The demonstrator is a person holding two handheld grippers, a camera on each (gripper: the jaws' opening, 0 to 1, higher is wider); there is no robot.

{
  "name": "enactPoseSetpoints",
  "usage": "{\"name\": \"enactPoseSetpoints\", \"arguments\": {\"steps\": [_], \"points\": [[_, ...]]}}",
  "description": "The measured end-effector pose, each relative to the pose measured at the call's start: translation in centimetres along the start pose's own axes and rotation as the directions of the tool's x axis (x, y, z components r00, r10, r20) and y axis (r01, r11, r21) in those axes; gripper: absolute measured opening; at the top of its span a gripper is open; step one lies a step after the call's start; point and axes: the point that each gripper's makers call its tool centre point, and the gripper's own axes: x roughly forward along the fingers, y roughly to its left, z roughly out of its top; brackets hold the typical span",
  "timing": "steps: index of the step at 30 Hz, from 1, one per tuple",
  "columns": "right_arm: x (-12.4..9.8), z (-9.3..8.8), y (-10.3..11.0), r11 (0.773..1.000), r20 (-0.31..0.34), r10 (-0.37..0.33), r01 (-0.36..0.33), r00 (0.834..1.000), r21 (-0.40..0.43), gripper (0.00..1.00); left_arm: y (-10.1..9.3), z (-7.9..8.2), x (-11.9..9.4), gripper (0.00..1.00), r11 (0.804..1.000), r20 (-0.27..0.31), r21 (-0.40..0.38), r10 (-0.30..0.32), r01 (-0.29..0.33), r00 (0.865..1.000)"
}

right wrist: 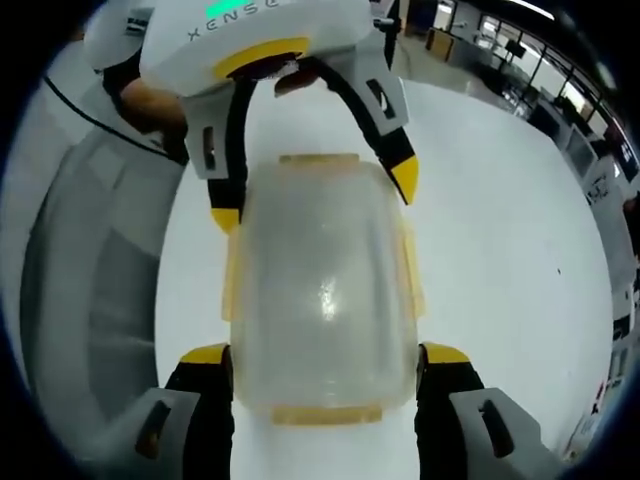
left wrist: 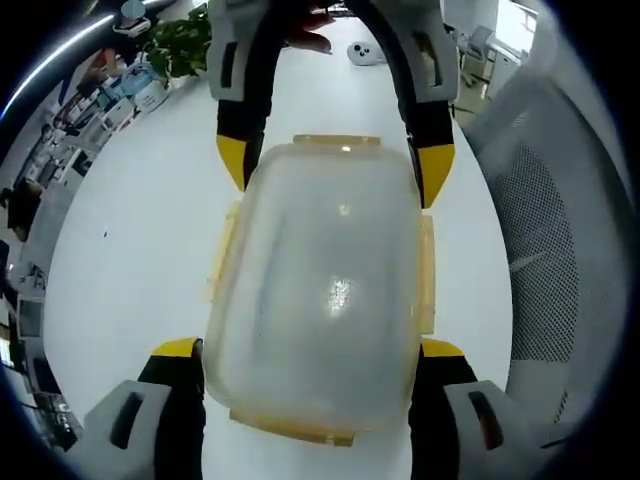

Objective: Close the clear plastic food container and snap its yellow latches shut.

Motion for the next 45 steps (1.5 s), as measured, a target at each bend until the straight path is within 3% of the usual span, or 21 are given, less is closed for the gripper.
{"name": "enactPoseSetpoints", "arguments": {"steps": [9,21,45], "points": [[0.4,0.9,0.2,1.0,-0.004,-0.001,0.001,1.0,-0.003,0.75,-0.1,-1.0,-0.4,0.86,1.0,0.01,-0.006,0.005,-0.005,1.0],[0.4,1.1,0.0,1.0,0.023,0.001,-0.001,1.0,-0.011,0.75,0.2,-1.0,-0.4,0.86,1.0,0.013,-0.012,0.009,-0.009,1.0],[0.6,1.0,-3.0,1.0,0.029,0.006,-0.005,1.0,-0.024,0.75,2.9,-0.7,0.3,0.87,0.999,0.036,-0.036,0.02,-0.019,0.999]]}}
